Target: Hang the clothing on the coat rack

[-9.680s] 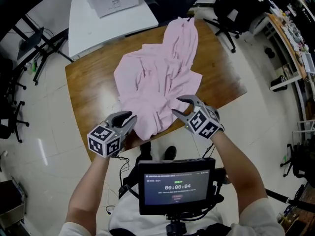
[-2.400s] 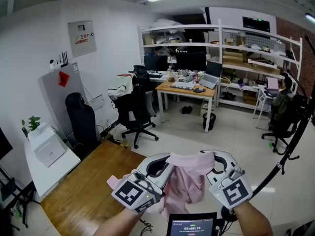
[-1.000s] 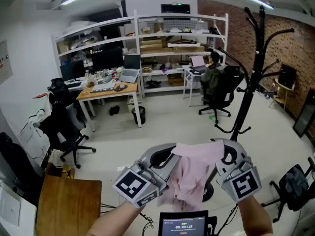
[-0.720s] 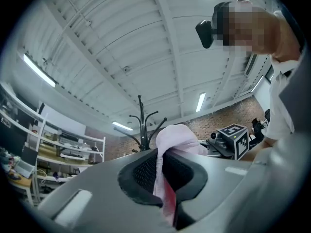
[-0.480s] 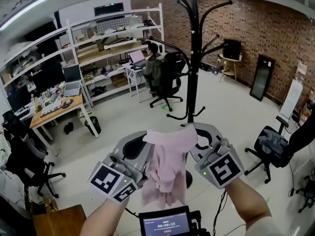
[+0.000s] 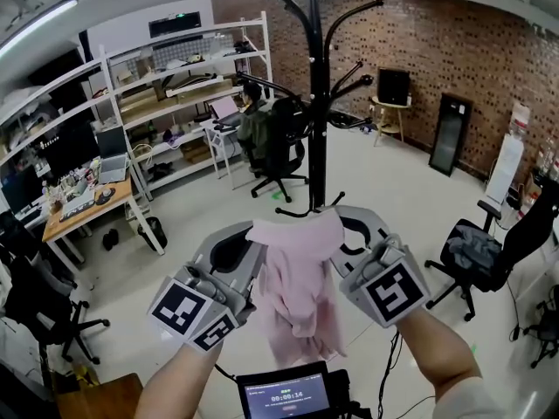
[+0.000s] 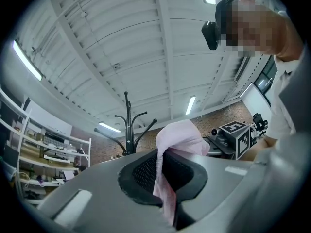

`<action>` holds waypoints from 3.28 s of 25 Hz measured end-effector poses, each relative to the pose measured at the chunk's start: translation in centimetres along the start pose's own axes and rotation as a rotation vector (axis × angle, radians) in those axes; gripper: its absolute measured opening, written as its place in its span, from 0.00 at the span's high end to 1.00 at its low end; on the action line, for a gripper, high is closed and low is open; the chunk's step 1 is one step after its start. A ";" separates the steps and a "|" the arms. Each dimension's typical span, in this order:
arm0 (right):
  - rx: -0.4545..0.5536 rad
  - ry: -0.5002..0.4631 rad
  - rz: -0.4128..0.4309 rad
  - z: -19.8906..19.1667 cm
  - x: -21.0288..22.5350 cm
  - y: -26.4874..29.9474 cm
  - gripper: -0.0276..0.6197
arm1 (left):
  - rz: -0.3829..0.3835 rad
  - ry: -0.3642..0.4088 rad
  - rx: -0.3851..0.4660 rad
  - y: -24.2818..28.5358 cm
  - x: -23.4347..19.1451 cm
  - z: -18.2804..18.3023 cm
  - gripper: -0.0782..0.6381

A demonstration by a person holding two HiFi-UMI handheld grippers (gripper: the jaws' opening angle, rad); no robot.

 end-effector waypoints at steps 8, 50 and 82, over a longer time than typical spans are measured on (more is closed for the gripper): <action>0.035 -0.039 -0.016 0.3 5.0 -1.4 0.94 | -0.031 0.026 0.028 5.3 1.2 1.3 0.88; 0.114 -0.166 -0.191 6.1 36.4 4.8 0.94 | 0.098 0.403 -0.010 30.2 -7.6 14.7 0.88; -0.186 0.075 -0.095 -15.5 32.3 8.6 0.94 | 0.071 0.305 -0.247 30.6 -11.9 -1.3 0.88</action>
Point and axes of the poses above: the fingertips, and each gripper's own axes: y forward along the fingers, x to its right, z out of its top, the point moved 2 cm from there along -y, backward along the fingers, and after that the axes turned 4 degrees about x, right-handed, at the moved point
